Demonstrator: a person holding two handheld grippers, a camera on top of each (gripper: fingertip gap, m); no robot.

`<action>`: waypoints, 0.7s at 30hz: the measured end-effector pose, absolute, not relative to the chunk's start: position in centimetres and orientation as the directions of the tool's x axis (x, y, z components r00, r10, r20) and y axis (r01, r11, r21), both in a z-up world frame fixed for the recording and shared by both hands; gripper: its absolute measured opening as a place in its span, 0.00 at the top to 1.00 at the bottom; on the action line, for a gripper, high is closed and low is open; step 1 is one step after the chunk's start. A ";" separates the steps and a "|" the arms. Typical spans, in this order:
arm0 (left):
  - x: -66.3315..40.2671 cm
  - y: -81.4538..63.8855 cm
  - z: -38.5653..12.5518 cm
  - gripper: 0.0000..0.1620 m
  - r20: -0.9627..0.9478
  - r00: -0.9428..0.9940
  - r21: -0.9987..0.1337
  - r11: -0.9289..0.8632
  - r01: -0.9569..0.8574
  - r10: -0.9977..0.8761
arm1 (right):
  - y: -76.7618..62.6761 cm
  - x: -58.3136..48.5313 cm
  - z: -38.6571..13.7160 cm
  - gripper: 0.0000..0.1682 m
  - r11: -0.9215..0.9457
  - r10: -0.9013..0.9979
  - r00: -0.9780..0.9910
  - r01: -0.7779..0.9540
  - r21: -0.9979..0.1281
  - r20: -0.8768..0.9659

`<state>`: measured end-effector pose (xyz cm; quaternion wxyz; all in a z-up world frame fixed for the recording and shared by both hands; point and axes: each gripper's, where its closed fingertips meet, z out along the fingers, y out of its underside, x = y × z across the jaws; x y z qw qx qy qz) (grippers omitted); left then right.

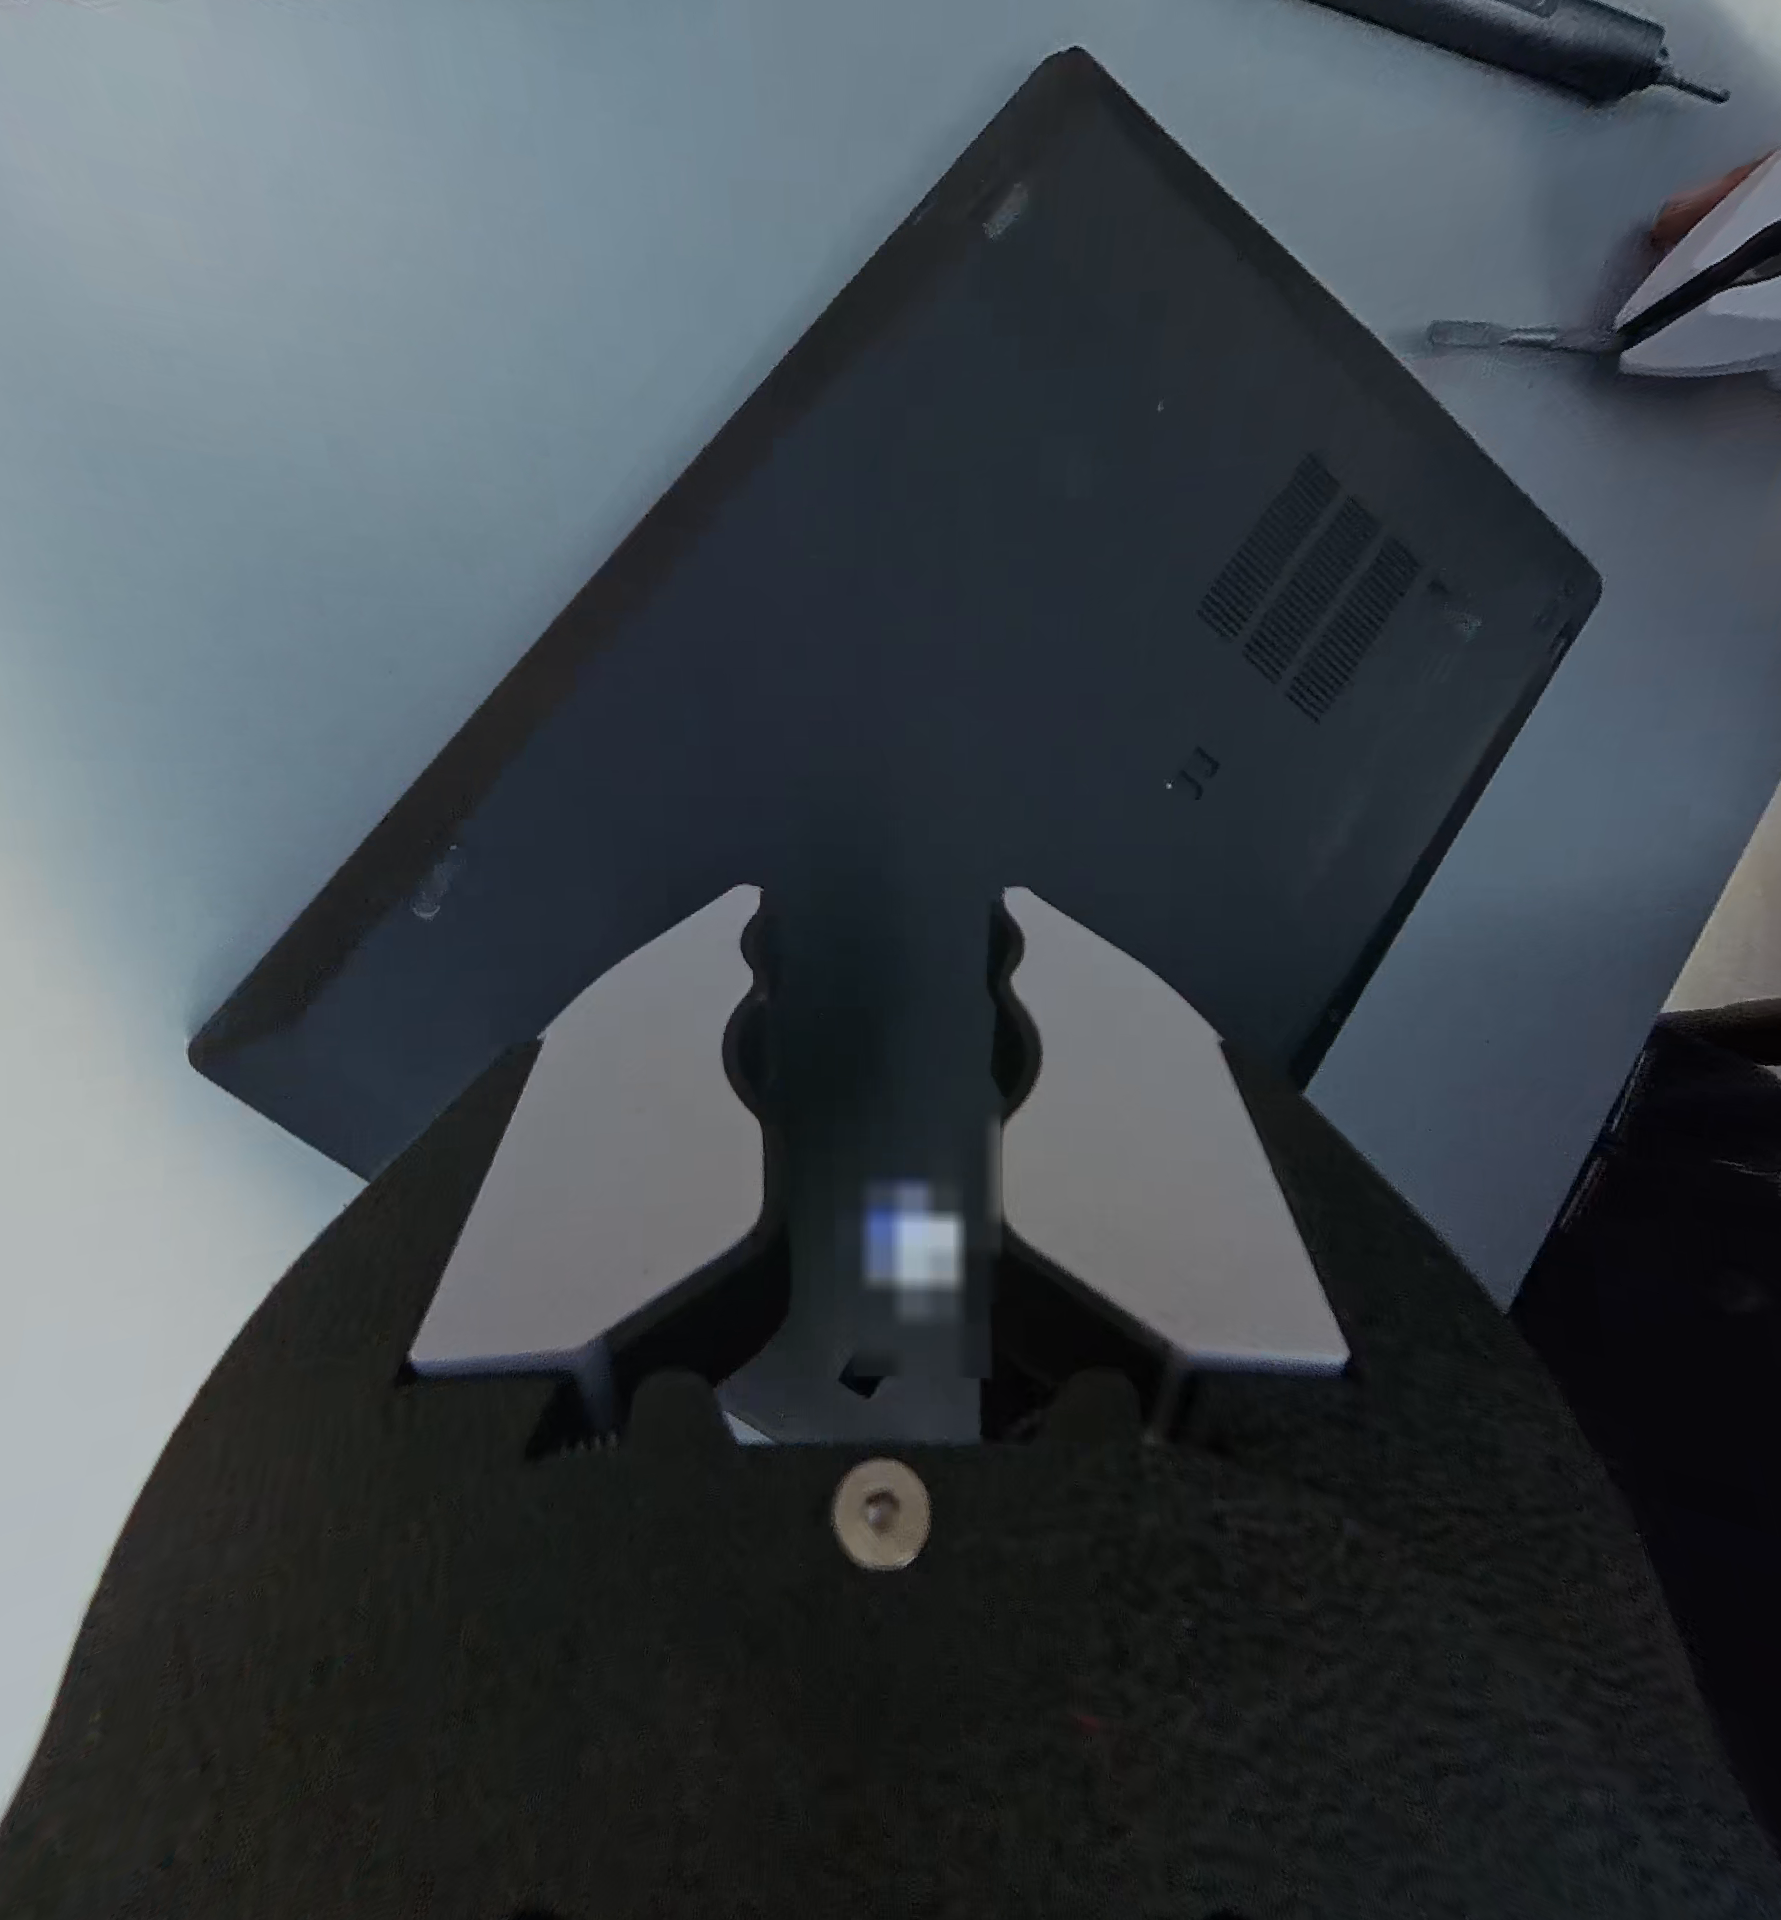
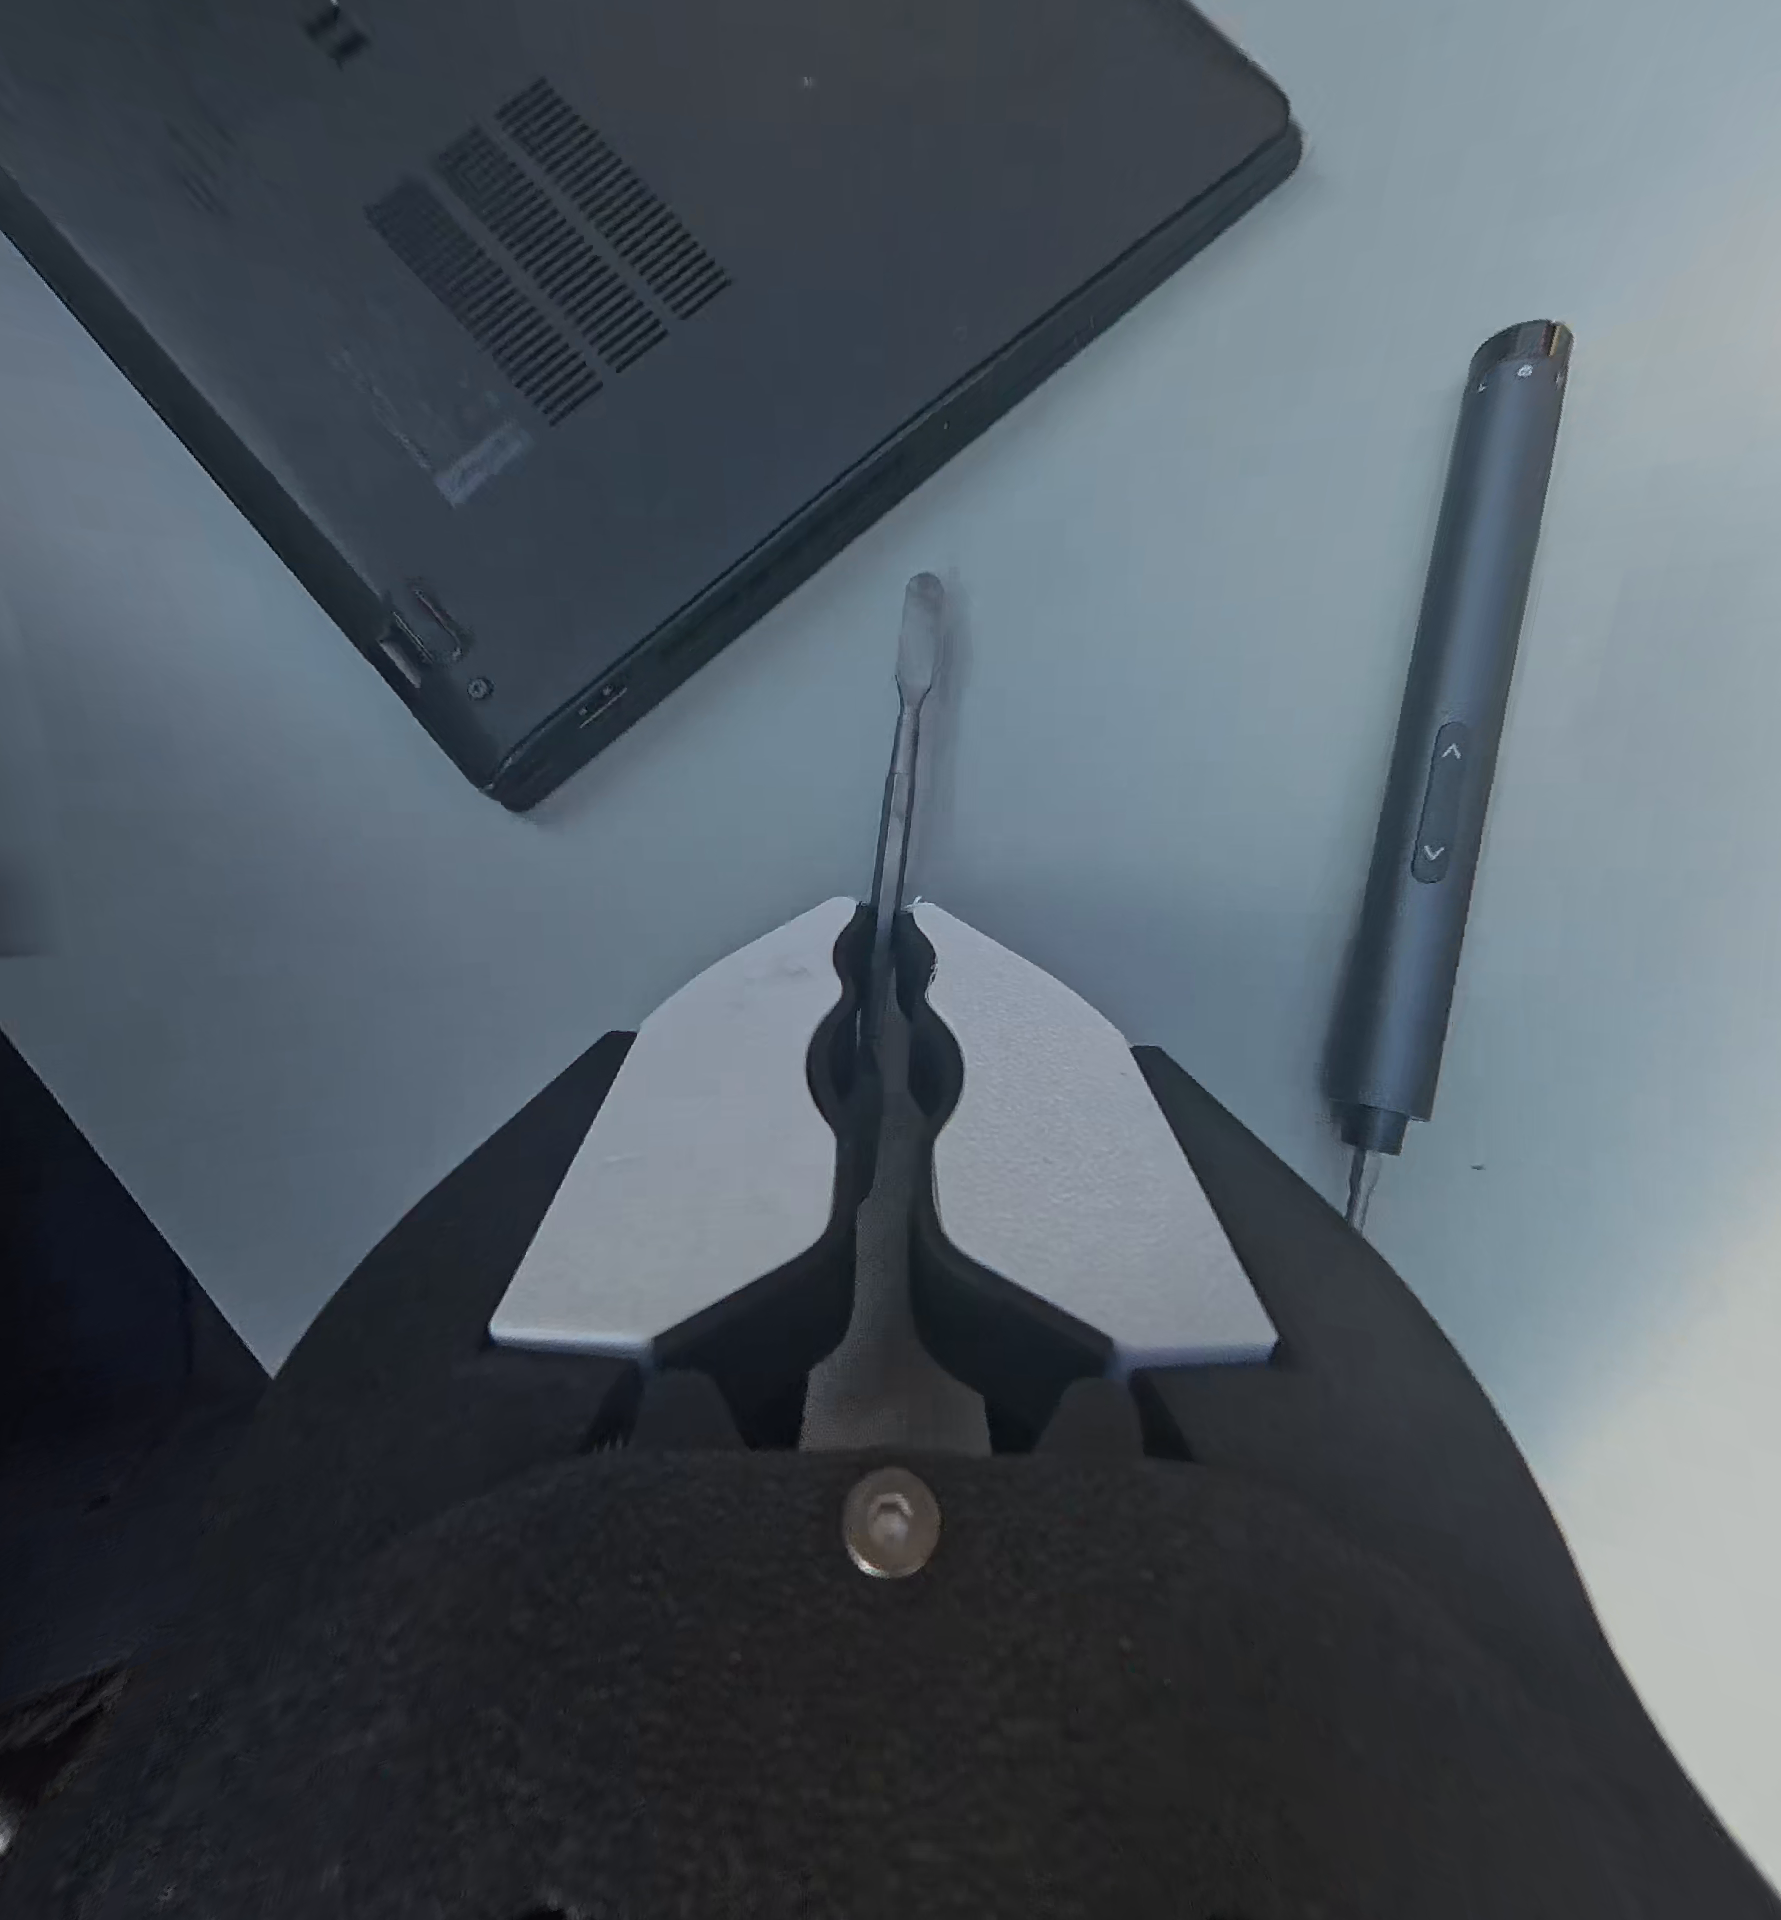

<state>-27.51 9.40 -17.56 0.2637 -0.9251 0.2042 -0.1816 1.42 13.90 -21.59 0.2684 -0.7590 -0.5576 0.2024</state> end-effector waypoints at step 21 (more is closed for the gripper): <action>-14.9 22.6 -19.1 0.81 0.052 0.392 -0.565 -0.350 -0.747 -0.919 | 21.1 -2.5 -21.1 0.98 -0.111 0.994 0.080 0.798 -0.593 -0.078</action>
